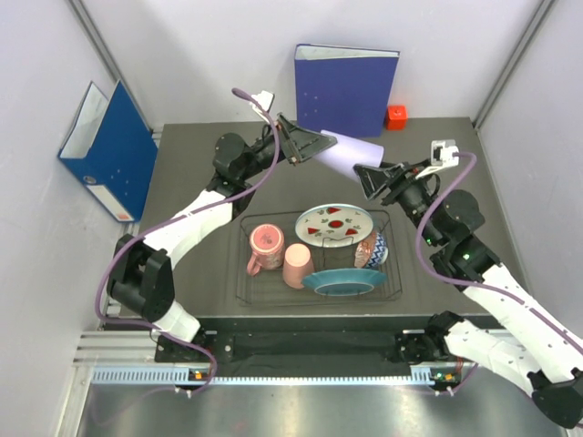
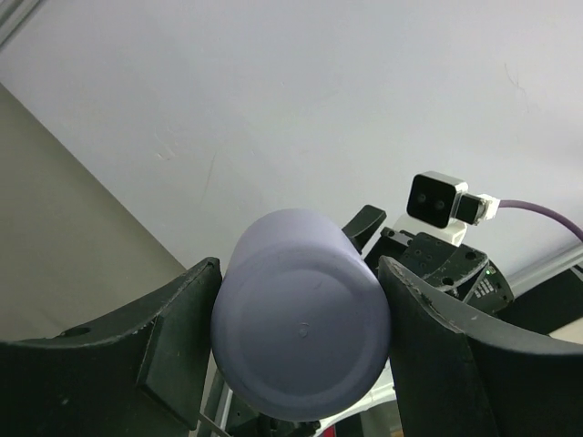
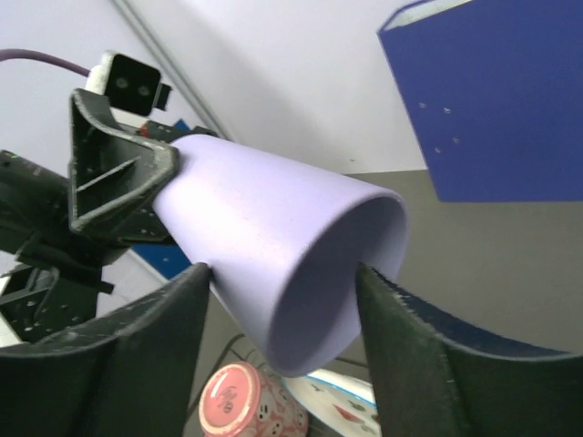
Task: Unload the mixed dishes from the dish rack
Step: Pick up the cup from the dish rack.
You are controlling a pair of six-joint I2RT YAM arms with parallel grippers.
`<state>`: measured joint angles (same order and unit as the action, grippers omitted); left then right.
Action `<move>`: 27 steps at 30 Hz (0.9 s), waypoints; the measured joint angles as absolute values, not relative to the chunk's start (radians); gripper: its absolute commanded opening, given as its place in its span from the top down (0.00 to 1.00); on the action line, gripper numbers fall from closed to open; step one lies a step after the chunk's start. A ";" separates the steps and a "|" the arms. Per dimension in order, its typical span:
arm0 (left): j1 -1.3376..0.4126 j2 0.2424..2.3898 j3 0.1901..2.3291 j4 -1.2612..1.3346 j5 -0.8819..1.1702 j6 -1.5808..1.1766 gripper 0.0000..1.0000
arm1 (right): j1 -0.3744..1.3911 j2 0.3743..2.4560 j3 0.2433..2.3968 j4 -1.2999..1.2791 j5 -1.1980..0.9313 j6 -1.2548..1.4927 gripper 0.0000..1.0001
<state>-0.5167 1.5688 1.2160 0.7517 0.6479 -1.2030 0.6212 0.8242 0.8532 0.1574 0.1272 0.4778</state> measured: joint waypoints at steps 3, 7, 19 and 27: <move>-0.516 1.569 1.215 0.760 0.651 -1.206 1.00 | 0.612 0.838 0.853 0.193 0.076 0.494 0.55; -0.515 1.569 1.215 0.761 0.650 -1.210 1.00 | 0.611 0.849 0.853 0.227 0.031 0.507 0.79; -0.516 1.533 1.214 0.525 0.562 -1.075 0.01 | 0.603 0.847 0.938 0.103 0.119 0.508 1.00; -0.497 1.271 1.215 0.084 0.141 -0.834 0.01 | 0.437 0.990 1.276 -0.264 0.486 0.443 1.00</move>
<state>-0.4973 1.2713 1.2148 0.0845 0.1410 -0.8337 0.4374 0.9901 1.2758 -0.2642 0.4858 0.4427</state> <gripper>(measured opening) 0.990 0.053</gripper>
